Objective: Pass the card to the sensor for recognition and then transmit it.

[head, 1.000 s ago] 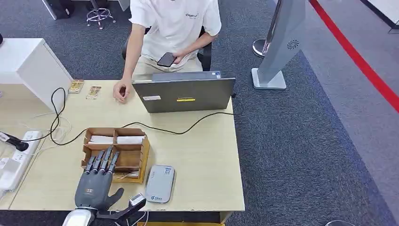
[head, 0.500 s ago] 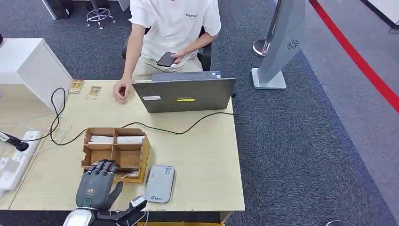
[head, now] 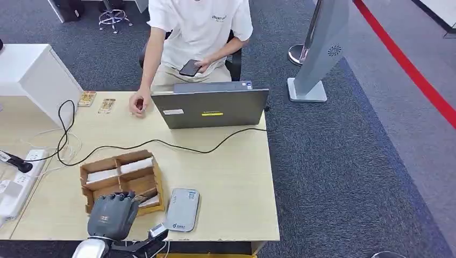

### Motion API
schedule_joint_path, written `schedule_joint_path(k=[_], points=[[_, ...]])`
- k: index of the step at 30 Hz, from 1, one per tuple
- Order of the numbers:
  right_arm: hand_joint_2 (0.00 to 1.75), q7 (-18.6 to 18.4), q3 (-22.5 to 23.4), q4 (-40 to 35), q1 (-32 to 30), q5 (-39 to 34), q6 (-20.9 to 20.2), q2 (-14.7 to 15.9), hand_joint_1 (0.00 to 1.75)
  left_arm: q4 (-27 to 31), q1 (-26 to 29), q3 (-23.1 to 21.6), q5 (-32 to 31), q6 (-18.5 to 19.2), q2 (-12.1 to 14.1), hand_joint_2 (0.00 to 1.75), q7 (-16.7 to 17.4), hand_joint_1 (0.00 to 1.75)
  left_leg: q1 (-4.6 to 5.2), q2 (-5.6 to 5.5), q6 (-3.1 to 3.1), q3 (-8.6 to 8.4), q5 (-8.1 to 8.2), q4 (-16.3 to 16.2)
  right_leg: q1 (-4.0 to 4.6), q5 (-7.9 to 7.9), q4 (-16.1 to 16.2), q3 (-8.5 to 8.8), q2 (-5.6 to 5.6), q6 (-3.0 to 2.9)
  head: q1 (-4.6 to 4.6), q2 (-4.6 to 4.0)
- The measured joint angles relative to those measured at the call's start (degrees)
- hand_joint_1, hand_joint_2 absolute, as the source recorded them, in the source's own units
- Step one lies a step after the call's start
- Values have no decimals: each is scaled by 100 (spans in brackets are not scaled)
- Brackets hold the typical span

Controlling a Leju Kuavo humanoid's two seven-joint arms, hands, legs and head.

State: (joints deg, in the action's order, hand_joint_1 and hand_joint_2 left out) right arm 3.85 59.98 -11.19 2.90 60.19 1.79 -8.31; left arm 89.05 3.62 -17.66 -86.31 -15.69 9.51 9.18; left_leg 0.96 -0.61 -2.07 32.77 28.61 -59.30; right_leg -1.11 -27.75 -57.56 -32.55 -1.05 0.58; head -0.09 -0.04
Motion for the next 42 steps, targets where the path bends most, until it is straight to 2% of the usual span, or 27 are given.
schedule_joint_path(k=[16, 18, 20, 22, 25, 30, 33, 37, 39, 42], points=[[175, -9, 0, 0, 0, 46, 2, -2, 0, 2, 1, 0, 28, -20, 0, 175, 0, 175, 0, 0, 0, 0, 0, 0, 0, 0, 0, 0, 0, 0, 0, 0], [175, -9, 0, 0, 0, 50, 11, -2, 0, 64, -13, 0, 15, 160, 19, 175, -2, 175, 0, 0, 0, 0, 0, 0, 0, 0, 0, 0, 0, 0, 0, 0], [175, -7, 2, 0, 0, 65, 17, -2, 0, 419, -174, -41, 100, 583, 251, 175, -20, 175, -1, 0, 1, -1, -1, 0, 1, 1, 0, -2, 0, -1, 0, 0], [175, -9, 11, 0, 1, 68, 22, -2, 0, 648, -329, -98, 193, 746, 433, 175, -57, 175, -3, 0, 2, -1, -2, 0, 2, 1, -1, -1, 0, -2, 0, 0], [175, -11, 44, 0, 0, 66, 31, -2, 0, 949, -524, -184, 273, 881, 658, 175, -103, 175, -3, 1, 3, -2, -3, 0, 2, 2, -2, -1, -1, -2, -2, 0], [175, -66, 142, 0, 0, 53, 68, -22, 0, 1691, -908, -358, 516, 1117, 1210, 175, -203, 175, -5, 1, 3, -1, -3, 0, 3, 2, -2, -2, -1, -3, 0, 0], [175, -85, 160, 0, -3, 52, 83, -39, 0, 2077, -1200, -418, 614, 1277, 1452, 175, -227, 175, -5, 0, 3, 0, -3, 0, 2, 2, -2, -1, 0, -3, 0, 0], [175, -85, 192, 0, -6, 74, 85, -61, 0, 2356, -1429, -490, 660, 1335, 1606, 175, -223, 175, -4, 2, 3, -2, -3, -1, 2, 2, -1, -3, -3, -2, 0, 0], [175, -87, 195, 0, 0, 168, 74, -63, 0, 2343, -1633, -522, 678, 1377, 1598, 175, -121, 175, -3, -3, 1, -1, -4, -3, 2, 2, 1, -6, 3, -2, 0, 0], [175, -94, 153, 0, 23, 446, -13, -63, 0, 1822, -2294, -553, 559, 1230, 1293, 175, 138, 175, -1, -21, -8, 0, -11, -3, 1, 4, 2, 3, 30, 1, 0, 0]])
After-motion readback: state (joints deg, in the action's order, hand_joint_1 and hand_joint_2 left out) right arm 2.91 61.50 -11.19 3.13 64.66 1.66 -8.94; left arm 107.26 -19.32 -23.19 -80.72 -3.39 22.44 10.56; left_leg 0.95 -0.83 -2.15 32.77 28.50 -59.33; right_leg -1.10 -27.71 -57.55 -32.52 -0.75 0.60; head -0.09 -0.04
